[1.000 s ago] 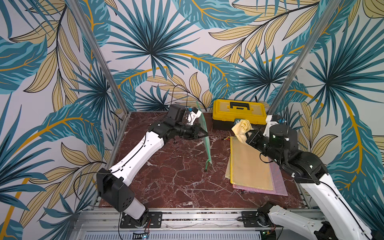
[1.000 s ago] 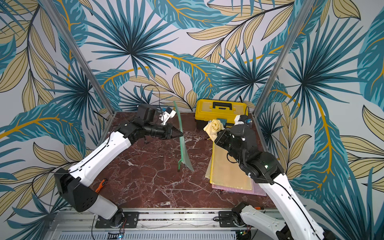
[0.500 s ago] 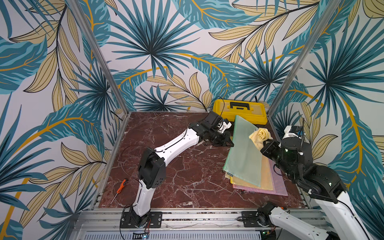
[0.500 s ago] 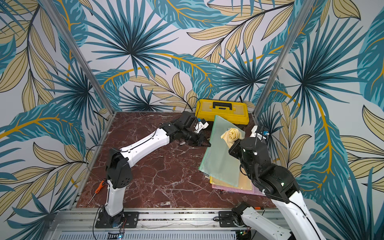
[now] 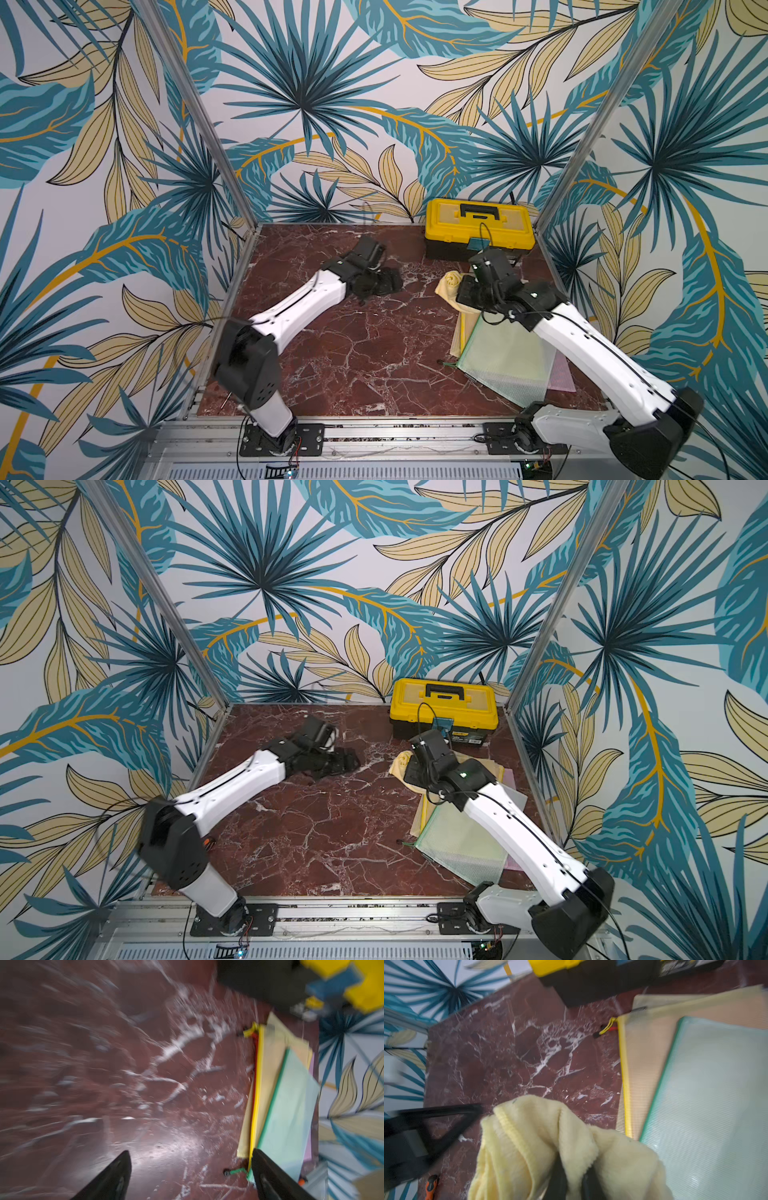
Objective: Wipe the document bag
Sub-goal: Place the document bag, then place the cleaning item at the center of the board.
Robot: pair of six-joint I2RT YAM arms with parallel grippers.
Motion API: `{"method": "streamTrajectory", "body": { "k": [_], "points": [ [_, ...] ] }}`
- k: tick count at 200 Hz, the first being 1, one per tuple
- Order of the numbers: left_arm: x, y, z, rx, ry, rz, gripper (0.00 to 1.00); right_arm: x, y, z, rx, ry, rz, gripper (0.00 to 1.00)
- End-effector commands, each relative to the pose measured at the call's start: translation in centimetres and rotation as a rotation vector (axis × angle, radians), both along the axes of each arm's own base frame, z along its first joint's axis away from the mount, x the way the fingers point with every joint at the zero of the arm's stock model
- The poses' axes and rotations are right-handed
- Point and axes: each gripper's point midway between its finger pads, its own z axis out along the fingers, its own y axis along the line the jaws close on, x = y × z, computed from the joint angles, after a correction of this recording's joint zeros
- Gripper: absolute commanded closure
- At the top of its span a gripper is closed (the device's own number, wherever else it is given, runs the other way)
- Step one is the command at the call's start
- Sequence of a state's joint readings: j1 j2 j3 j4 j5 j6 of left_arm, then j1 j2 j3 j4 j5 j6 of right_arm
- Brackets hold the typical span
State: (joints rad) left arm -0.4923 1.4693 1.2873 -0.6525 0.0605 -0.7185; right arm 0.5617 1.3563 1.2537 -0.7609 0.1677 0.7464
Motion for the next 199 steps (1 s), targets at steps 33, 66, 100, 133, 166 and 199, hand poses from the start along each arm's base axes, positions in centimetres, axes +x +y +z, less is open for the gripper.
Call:
{"method": "streamTrajectory", "body": {
  "k": [33, 66, 100, 133, 166, 199],
  "points": [
    [-5.5, 12.9, 0.0, 0.147, -0.149, 0.395, 0.0, 6.1, 9.4, -10.0, -0.052, 0.199, 0.18, 1.0],
    [-6.3, 14.2, -1.4, 0.184, -0.138, 0.426, 0.0, 8.8, 10.9, -13.2, -0.108, 0.226, 0.189, 0.84],
    [-5.9, 14.8, -1.7, 0.21, -0.13, 0.439, 0.01, 9.7, 12.4, -12.5, -0.066, 0.197, 0.218, 0.51],
    [-4.6, 16.1, 0.6, 0.271, -0.188, 0.462, 0.0, 10.2, 13.0, -6.5, -0.054, 0.06, 0.26, 0.0],
    [-3.4, 18.8, 4.3, 0.372, -0.278, 0.524, 0.0, 9.1, 10.7, 0.1, -0.087, -0.086, 0.23, 0.0],
    [-3.0, 21.5, 6.2, 0.501, -0.329, 0.549, 0.0, 6.5, 6.6, 3.3, -0.16, -0.2, 0.211, 0.01]
  ]
}}
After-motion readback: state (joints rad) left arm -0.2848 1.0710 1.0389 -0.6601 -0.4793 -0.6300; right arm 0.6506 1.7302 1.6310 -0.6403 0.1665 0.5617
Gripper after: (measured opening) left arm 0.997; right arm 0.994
